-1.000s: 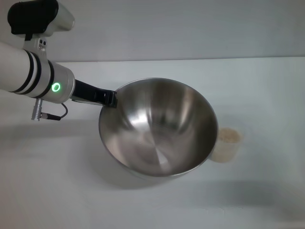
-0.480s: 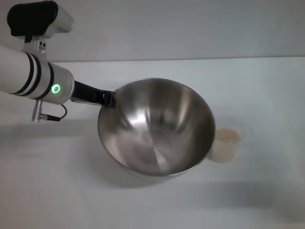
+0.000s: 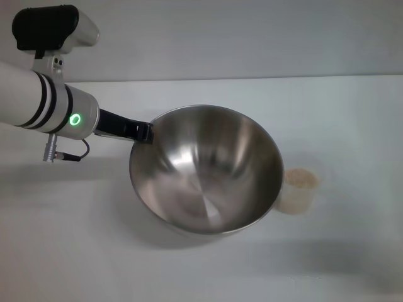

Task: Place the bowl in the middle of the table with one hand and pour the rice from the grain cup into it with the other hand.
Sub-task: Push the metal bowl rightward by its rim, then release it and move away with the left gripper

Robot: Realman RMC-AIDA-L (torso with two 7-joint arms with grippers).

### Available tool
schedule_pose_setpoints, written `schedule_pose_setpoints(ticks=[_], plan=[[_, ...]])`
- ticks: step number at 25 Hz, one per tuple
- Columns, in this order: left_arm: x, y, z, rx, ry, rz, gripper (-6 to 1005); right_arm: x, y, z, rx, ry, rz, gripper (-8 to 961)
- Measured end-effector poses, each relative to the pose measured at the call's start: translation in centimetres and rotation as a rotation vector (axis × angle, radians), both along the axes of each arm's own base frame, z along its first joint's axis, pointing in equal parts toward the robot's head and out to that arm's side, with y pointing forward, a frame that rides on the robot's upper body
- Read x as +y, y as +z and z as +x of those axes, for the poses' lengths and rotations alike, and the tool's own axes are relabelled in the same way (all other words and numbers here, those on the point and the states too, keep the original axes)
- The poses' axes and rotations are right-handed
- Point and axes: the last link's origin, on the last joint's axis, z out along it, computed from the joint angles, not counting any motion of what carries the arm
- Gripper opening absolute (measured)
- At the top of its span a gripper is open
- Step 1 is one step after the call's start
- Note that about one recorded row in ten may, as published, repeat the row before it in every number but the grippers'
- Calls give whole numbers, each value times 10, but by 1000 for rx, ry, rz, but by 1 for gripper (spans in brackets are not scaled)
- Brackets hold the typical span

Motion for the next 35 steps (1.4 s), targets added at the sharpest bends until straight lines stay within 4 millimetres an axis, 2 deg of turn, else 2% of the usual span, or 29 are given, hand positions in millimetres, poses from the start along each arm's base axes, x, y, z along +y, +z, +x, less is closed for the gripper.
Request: schedule_pose_setpoints(ticks=[23,32,35], plan=[[3,-1,-5,8,3,7,45,-1,0,-2,-2,17,2,525],[4,0,-5,12,-10,12,88,-2,-1,-2,-4,19,-1,525],[5,3,-5,15,-20,19,174,-3,-2,-2,-3,18,-1,525]])
